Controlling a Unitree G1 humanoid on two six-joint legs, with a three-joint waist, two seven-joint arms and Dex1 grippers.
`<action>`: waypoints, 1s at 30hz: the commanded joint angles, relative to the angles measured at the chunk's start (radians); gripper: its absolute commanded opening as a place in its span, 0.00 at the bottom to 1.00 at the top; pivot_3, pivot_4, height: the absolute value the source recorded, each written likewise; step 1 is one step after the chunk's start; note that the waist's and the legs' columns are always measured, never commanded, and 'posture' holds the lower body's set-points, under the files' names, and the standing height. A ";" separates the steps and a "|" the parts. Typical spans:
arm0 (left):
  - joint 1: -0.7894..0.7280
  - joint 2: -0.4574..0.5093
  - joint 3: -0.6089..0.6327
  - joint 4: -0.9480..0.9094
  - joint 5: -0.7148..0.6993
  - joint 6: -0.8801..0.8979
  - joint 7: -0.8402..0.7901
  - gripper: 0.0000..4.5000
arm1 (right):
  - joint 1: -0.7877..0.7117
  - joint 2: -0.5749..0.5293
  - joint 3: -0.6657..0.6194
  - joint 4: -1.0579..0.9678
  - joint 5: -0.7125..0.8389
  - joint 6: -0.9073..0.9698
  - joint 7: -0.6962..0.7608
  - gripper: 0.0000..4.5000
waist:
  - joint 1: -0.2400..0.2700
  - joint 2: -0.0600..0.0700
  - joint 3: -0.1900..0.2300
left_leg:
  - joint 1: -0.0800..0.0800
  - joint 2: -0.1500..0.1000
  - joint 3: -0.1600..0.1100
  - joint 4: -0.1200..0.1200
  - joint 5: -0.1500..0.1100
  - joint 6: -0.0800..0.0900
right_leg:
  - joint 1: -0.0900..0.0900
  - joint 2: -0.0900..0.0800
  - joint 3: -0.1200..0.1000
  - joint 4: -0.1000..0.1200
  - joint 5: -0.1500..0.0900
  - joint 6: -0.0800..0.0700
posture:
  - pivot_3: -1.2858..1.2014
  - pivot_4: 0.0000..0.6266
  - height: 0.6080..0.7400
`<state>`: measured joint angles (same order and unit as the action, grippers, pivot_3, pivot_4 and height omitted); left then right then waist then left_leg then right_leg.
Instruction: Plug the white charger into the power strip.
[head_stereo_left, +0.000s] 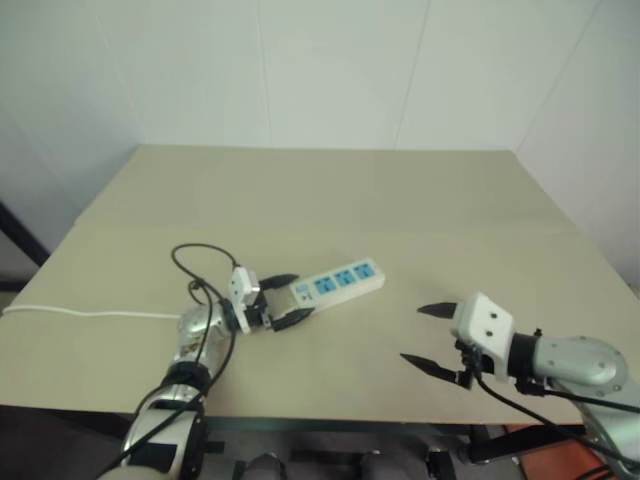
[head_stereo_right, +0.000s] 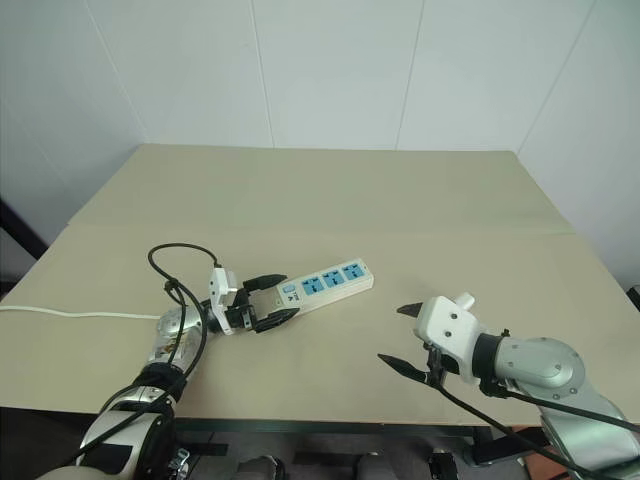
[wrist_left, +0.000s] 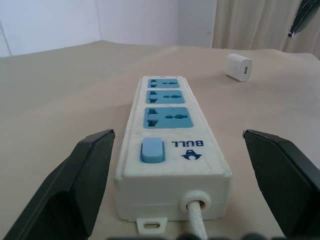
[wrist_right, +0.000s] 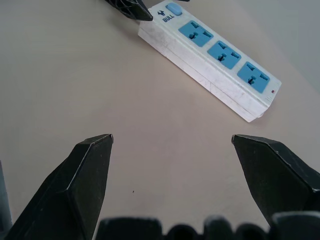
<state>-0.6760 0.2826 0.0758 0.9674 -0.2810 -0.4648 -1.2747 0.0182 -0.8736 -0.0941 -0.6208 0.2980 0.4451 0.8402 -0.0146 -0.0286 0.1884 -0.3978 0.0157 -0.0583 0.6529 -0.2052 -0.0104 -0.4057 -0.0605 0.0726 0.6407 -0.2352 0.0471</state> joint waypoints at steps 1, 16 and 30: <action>-0.015 -0.003 0.006 0.031 0.013 -0.029 0.008 1.00 | 0.001 -0.008 -0.041 -0.038 0.005 -0.003 -0.007 1.00 | 0.000 0.000 0.000 | 0.000 0.000 0.000 0.000 0.000 0.000 | 0.000 0.000 0.000 0.000 0.000 0.000 | 0.52 0.24 1.00; -0.013 -0.011 -0.016 0.084 0.065 -0.027 0.024 0.68 | -0.010 -0.004 -0.026 -0.035 -0.001 -0.001 -0.021 1.00 | 0.000 0.000 -0.004 | 0.002 0.000 0.000 0.000 0.000 0.000 | 0.002 0.000 0.000 0.000 0.000 0.000 | 0.52 0.24 1.00; 0.011 0.018 -0.064 -0.067 0.035 0.112 -0.144 0.68 | -0.098 -0.120 -0.148 -0.028 0.064 0.119 0.026 1.00 | 0.000 -0.001 -0.008 | 0.002 0.000 0.000 0.000 0.000 0.000 | 0.002 0.000 0.000 0.000 0.000 0.000 | 0.52 0.24 1.00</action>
<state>-0.6860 0.2975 0.0405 0.9373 -0.2426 -0.3809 -1.3607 -0.0509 -0.9540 -0.1813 -0.6345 0.3395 0.5318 0.8404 -0.0147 -0.0298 0.1804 -0.3960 0.0156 -0.0579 0.6519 -0.2052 -0.0105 -0.4041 -0.0608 0.0727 0.6400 -0.2355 0.0472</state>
